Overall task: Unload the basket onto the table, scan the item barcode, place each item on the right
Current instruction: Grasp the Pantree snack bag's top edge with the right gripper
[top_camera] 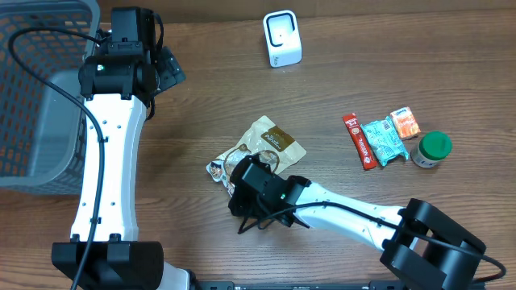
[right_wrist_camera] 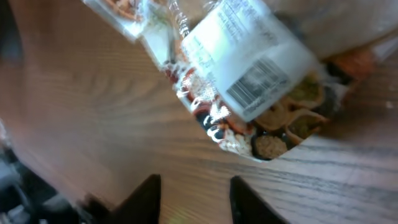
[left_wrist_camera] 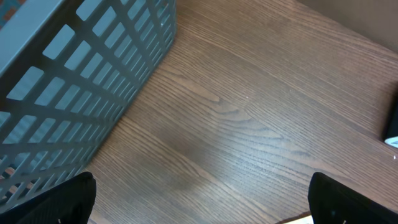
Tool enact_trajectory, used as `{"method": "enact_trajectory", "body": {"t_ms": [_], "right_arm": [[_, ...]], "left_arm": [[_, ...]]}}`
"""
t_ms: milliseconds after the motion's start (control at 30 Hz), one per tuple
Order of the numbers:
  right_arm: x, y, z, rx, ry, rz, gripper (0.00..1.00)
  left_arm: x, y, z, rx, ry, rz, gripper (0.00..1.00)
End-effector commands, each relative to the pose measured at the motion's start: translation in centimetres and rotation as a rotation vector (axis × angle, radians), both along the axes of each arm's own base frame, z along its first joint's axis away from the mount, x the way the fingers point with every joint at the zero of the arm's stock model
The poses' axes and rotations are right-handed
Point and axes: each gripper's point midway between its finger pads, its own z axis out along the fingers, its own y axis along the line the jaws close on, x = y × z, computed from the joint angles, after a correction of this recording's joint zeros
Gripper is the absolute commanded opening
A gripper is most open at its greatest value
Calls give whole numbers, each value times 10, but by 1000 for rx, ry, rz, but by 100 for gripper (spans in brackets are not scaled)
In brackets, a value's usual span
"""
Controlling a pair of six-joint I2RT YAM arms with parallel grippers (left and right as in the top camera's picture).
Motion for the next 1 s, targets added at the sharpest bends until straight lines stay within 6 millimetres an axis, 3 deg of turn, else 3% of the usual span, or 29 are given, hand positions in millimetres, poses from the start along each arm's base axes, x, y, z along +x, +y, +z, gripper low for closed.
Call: {"method": "enact_trajectory", "body": {"t_ms": [0, 133, 200, 333, 567, 767, 967], "right_arm": [[8, 1, 30, 89, -97, 215, 44], [46, -18, 62, 124, -252, 253, 55], [64, -32, 67, 116, -301, 250, 65], [88, -61, 59, 60, -335, 260, 73], [110, -110, 41, -86, -348, 250, 83], [120, -124, 40, -114, -391, 292, 86], [140, -140, 40, -176, -438, 240, 86]], "left_arm": [[0, 2, -1, 21, 11, -9, 100], [0, 2, -1, 21, 11, -9, 100], [0, 2, -1, 21, 11, -9, 100], [1, 1, -1, 12, 7, -10, 100], [4, -26, -7, -123, 9, -94, 100], [-33, -65, -40, -329, 225, -181, 100], [-75, -83, -87, -316, 531, -253, 98]]}}
